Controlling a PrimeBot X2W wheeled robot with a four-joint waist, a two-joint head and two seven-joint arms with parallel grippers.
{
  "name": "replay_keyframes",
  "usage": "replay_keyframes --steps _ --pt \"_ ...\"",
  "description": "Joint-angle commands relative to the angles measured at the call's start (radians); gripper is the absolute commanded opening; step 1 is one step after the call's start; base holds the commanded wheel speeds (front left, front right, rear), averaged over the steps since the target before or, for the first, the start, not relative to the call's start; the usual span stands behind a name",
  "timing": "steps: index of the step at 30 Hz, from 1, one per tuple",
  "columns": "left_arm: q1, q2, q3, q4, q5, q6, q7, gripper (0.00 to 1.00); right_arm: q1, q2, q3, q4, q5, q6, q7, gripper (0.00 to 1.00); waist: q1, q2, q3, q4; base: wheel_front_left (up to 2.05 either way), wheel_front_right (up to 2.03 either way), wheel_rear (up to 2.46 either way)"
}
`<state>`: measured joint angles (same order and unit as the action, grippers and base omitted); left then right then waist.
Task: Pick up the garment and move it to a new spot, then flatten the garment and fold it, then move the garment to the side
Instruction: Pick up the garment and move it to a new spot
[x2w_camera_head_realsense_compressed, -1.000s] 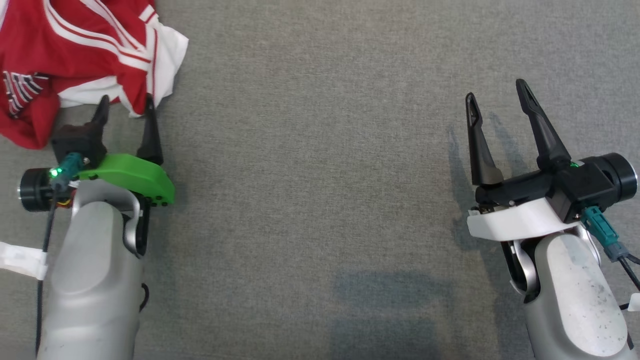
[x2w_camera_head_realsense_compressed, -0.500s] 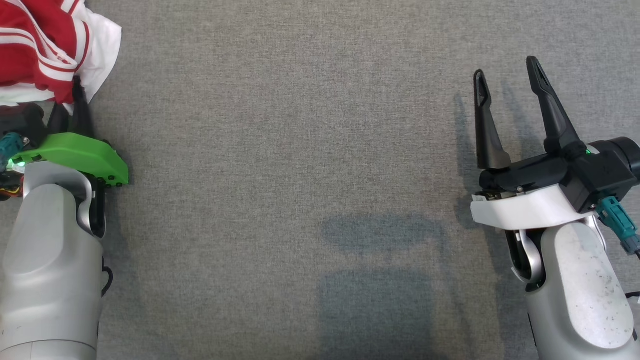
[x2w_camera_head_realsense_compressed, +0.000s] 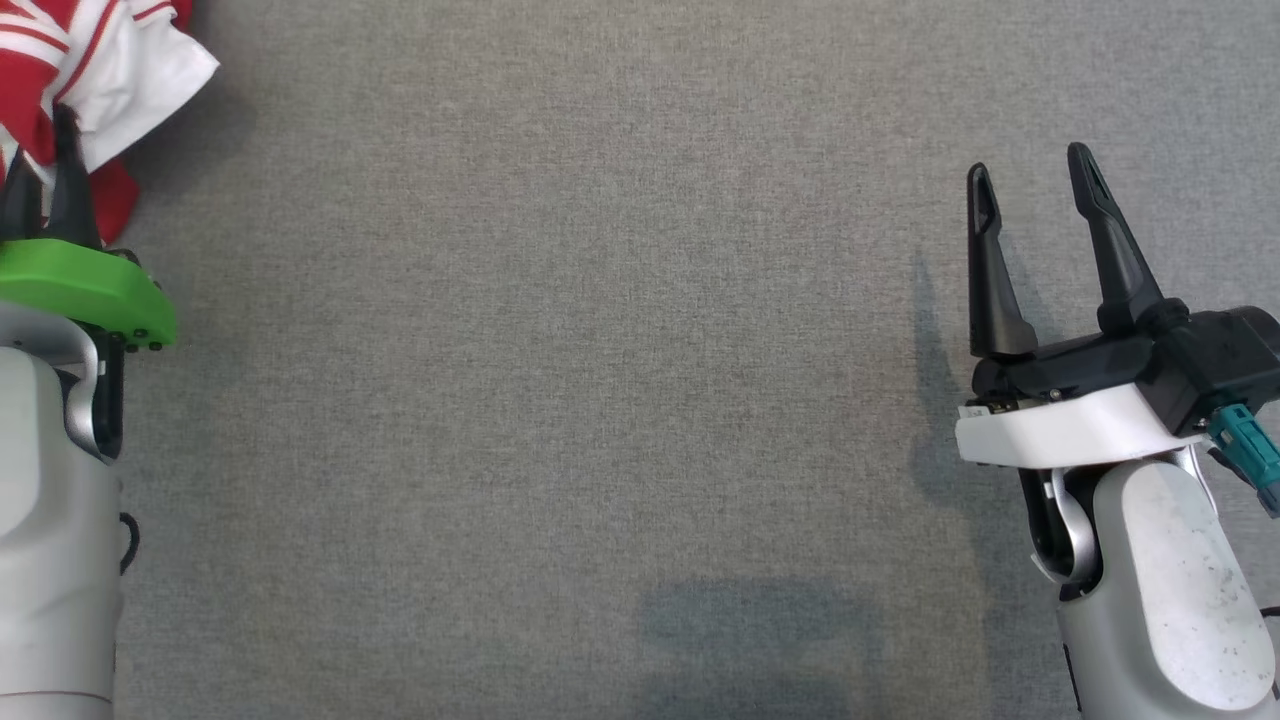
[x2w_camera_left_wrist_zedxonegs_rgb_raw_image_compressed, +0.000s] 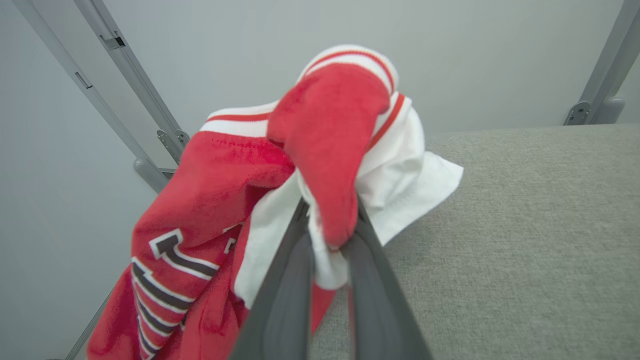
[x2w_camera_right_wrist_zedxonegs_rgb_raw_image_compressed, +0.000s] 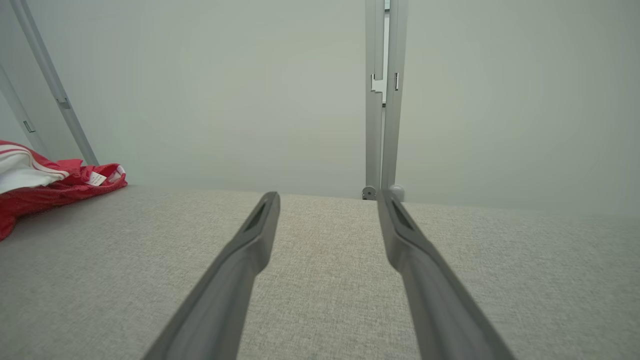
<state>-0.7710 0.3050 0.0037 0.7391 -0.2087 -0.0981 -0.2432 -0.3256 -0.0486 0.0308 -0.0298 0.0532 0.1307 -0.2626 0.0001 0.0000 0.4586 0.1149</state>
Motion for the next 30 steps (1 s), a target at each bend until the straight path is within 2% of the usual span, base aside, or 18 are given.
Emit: replay_keyframes --steps 1,7,15,22,30 --pt "0.017 0.021 -0.003 -0.027 0.006 -0.005 0.012 0.0 0.019 -0.003 -0.004 0.006 0.008 0.0 -0.004 1.0 -0.0001 0.0 -0.056 0.013 0.0 0.0 0.0" --pt "0.059 0.069 -0.005 -0.217 0.008 0.003 0.093 0.0 0.054 -0.003 -0.02 0.018 0.027 0.0 -0.004 1.0 -0.0001 0.0 -0.124 0.027 0.0 0.0 0.0" --pt "0.153 0.091 -0.012 -0.509 -0.002 0.016 0.203 0.0 0.079 -0.003 -0.035 0.022 0.044 0.0 -0.004 1.0 -0.0001 0.0 -0.187 0.035 0.0 0.0 0.0" --pt "0.182 0.115 -0.016 -0.705 0.001 0.024 0.283 0.0 0.096 -0.004 -0.032 0.023 0.059 0.0 -0.004 1.0 -0.0001 0.0 -0.218 0.015 0.0 0.0 0.0" --pt "0.14 0.132 -0.051 -0.858 -0.001 0.012 0.356 0.0 0.101 -0.003 -0.041 0.029 0.08 0.0 -0.004 1.0 -0.0001 0.0 -0.24 -0.037 0.0 0.0 0.0"
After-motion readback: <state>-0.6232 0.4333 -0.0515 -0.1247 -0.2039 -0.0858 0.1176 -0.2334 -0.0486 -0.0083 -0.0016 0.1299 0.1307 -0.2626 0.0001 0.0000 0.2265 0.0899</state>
